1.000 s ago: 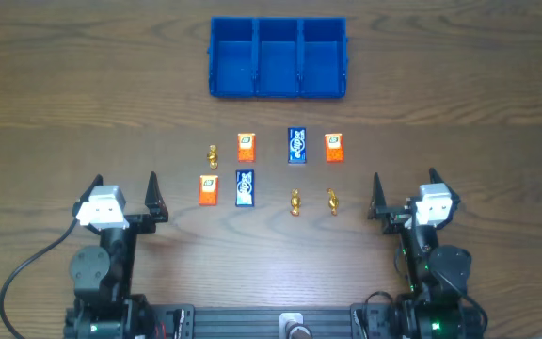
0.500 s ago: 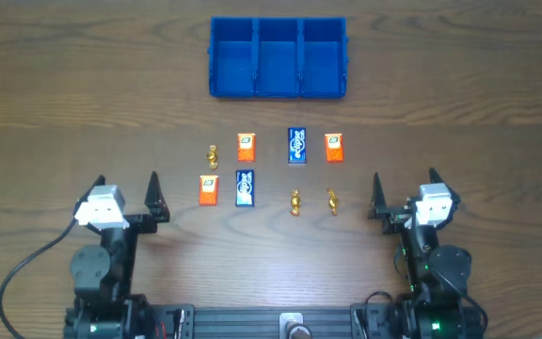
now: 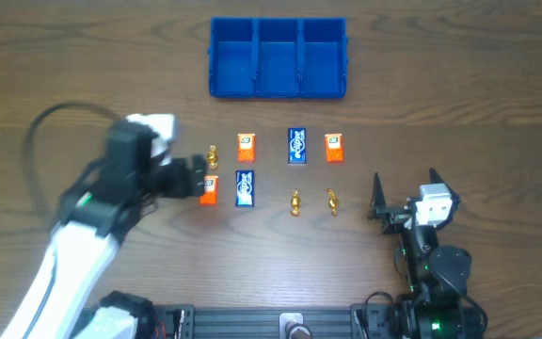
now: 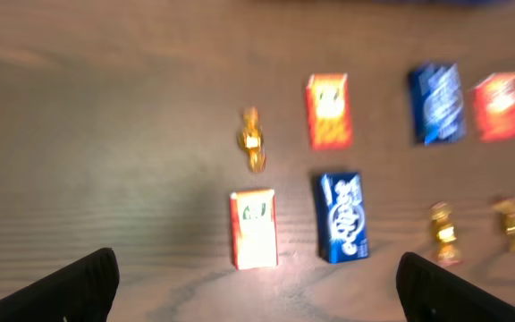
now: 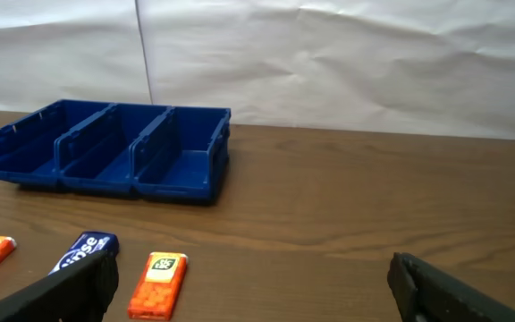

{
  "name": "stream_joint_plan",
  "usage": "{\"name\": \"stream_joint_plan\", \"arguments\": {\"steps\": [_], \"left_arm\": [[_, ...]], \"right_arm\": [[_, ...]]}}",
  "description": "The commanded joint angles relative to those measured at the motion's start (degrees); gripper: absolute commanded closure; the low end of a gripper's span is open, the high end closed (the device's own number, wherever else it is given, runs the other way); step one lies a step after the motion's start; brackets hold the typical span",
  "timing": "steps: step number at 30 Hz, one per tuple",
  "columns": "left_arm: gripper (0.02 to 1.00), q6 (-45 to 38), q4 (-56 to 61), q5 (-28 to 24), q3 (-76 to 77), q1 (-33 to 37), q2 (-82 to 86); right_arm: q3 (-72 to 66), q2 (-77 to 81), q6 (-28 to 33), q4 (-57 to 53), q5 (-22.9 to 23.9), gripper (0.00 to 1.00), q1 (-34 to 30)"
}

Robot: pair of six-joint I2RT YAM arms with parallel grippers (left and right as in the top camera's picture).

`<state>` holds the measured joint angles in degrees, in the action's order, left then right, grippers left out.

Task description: Sort Candies Into Trays

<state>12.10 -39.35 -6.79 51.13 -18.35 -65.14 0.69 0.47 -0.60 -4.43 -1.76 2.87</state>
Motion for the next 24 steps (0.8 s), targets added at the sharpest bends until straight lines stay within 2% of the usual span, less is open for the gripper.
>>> {"name": "stream_joint_plan", "arguments": {"steps": [1, 12, 24], "left_arm": [[0.02, 5.9, 1.4, 3.96, 1.33, -3.04, -15.34], [0.058, 7.21, 6.73, 3.87, 1.33, -3.56, -30.67], [0.2, 7.39, 6.86, 5.75, 1.33, -5.55, -33.86]], "right_arm": [[-0.24, -0.31, 0.24, -0.15, -0.04, 0.003, -0.37], [-0.24, -0.31, 0.24, -0.15, -0.04, 0.003, -0.37], [-0.24, -0.31, 0.24, -0.15, -0.04, 0.003, -0.37]]}}
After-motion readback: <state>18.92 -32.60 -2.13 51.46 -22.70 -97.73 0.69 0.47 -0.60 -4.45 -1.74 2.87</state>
